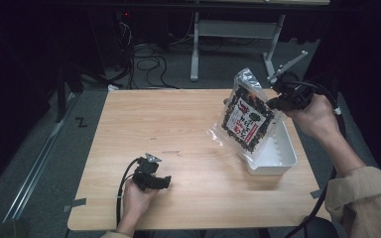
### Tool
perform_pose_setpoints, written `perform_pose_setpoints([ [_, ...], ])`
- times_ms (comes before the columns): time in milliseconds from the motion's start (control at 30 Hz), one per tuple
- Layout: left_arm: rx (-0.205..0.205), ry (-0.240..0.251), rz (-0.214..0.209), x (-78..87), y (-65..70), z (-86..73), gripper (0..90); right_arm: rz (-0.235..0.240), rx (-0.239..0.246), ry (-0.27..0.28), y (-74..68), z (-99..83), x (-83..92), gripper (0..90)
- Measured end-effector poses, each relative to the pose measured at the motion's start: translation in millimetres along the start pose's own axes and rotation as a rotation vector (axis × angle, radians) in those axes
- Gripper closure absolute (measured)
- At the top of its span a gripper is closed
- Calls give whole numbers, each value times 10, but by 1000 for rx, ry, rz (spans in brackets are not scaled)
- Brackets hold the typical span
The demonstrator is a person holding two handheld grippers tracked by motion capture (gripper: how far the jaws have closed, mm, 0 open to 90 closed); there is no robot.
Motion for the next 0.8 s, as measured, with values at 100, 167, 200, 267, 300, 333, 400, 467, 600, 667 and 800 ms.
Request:
perform_pose_setpoints([
  [100,1,-5,-2,-10,-2,-1,279,-14,-10,1,62,-36,28,900],
  [167,0,-4,-1,-12,0,0,279,-20,-21,1,101,-61,49,900],
  [200,0,-3,0,-10,2,0,279,-25,-29,4,115,-72,59,900],
  [267,-1,-3,3,-6,4,-1,279,-32,-42,6,141,-95,77,900],
  [300,-1,-2,3,-3,4,-2,279,-39,-41,10,155,-104,80,900],
  [333,0,-1,2,-2,5,-3,279,-45,-46,10,163,-112,84,900],
  [400,-2,-2,2,-5,-1,-4,280,-53,-42,8,195,-127,88,900],
  [467,2,-1,5,-11,-1,-4,280,-59,-56,7,220,-141,90,900],
  [600,0,-1,2,0,0,-3,280,-73,-70,7,271,-187,105,900],
  [667,0,0,3,1,2,-3,280,-82,-68,10,294,-213,121,900],
  [800,-3,-3,3,-8,0,-4,279,-90,-81,7,346,-267,145,900],
])
Point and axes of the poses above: each handheld gripper's, and its own axes: x roughly backward along the jaws, z roughly out of its top, y roughly to its right, the point moved 2 cm from there along -x, roughly forward along the jaws, and after that the axes turned 1 degree about x, right-handed, at the moved point
